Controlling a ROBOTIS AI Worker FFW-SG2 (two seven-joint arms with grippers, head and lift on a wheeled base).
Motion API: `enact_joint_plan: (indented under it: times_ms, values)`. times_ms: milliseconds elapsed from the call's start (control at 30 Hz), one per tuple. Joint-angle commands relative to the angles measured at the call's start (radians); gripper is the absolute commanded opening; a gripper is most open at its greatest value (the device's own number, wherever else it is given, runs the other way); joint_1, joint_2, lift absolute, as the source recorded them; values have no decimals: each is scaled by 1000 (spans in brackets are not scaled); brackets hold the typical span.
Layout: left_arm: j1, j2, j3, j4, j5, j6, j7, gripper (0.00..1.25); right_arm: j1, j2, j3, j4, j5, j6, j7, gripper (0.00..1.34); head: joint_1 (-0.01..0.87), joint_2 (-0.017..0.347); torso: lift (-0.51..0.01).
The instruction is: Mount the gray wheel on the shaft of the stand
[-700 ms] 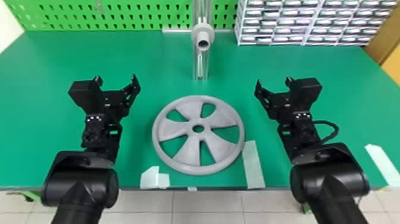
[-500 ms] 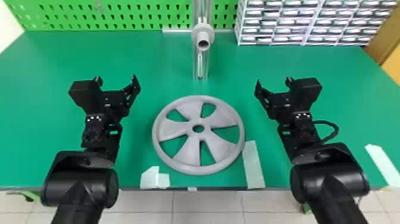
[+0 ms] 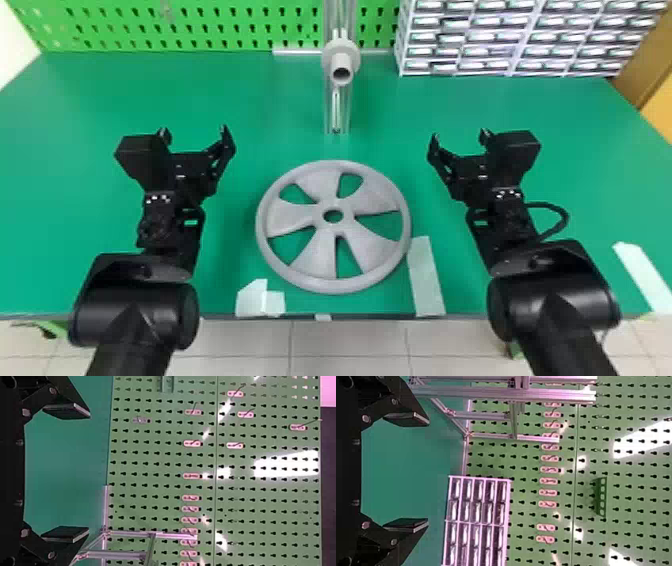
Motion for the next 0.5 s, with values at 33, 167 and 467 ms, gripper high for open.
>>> enact_joint_plan:
  times_ms: [33,167,467]
  values:
    - [-1,0,1,0,0,0,0,1005,-1,0,1,1,0,0,1,954,865,52,-101]
    - [1,0,1,0,0,0,0,1006,-1,0,1,1,0,2,-1,954,865,52,-101]
    - [2,0,4,-3,0,0,0,1005,-3,0,2,-19,-25,57,-1,954,865,52,-101]
